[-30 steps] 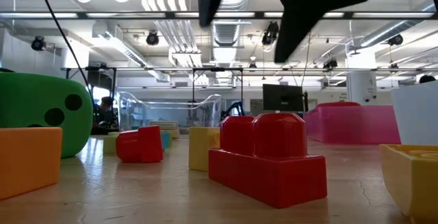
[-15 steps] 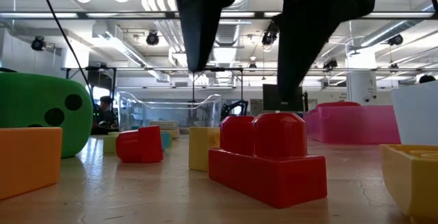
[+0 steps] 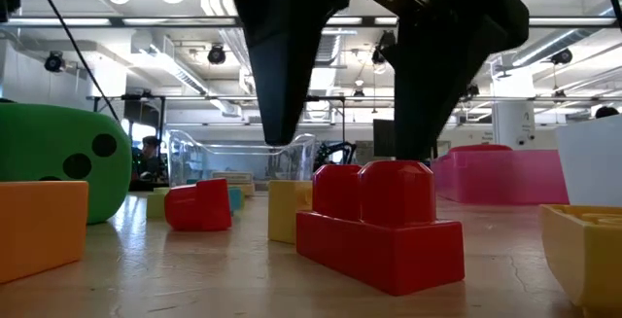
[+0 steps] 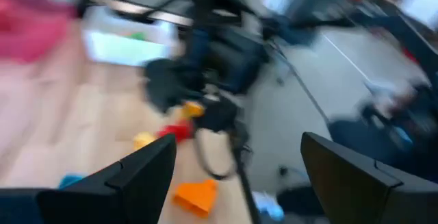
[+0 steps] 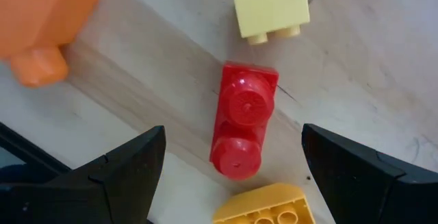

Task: Pick & Place Toys
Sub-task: Put the red game piece into the white bin

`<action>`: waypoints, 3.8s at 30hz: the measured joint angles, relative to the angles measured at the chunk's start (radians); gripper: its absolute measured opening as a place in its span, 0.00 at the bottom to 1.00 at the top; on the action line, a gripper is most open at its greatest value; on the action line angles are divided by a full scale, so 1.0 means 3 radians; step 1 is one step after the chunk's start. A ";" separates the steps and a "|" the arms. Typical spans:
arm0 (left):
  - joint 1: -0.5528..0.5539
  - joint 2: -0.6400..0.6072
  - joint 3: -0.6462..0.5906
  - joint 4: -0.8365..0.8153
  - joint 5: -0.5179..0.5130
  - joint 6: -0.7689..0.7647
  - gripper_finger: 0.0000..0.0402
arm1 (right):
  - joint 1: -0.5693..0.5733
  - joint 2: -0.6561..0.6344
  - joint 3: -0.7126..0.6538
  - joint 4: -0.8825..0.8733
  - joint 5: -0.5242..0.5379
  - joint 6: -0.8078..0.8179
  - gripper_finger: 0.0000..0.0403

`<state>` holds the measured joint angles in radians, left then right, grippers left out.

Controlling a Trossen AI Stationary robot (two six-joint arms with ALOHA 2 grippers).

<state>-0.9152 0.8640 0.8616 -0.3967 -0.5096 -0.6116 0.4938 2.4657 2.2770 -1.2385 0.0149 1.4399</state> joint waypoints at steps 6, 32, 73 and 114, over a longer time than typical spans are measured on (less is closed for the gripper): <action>0.0002 -0.0316 -0.0101 -0.0498 -0.0410 -0.0770 0.79 | 0.0003 0.0000 -0.0028 0.0006 -0.0063 0.0002 0.83; 0.0024 -0.0250 0.0100 -0.1266 -0.0422 -0.0668 0.79 | -0.0027 -0.0001 -0.0321 0.0225 -0.0175 -0.0010 0.45; 0.0026 -0.0250 0.0097 -0.1275 -0.0423 -0.0669 0.79 | -0.0018 -0.0855 -0.0452 -0.0316 -0.0077 -0.0008 0.24; 0.0160 -0.0250 0.0099 -0.1285 -0.0537 -0.1056 0.79 | 0.0319 -0.3376 -0.3126 -0.0872 0.0299 0.1927 0.24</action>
<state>-0.8673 0.7891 0.8913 -0.7822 -0.6706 -0.9283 0.5896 1.4530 1.3391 -1.5002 0.1045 2.0181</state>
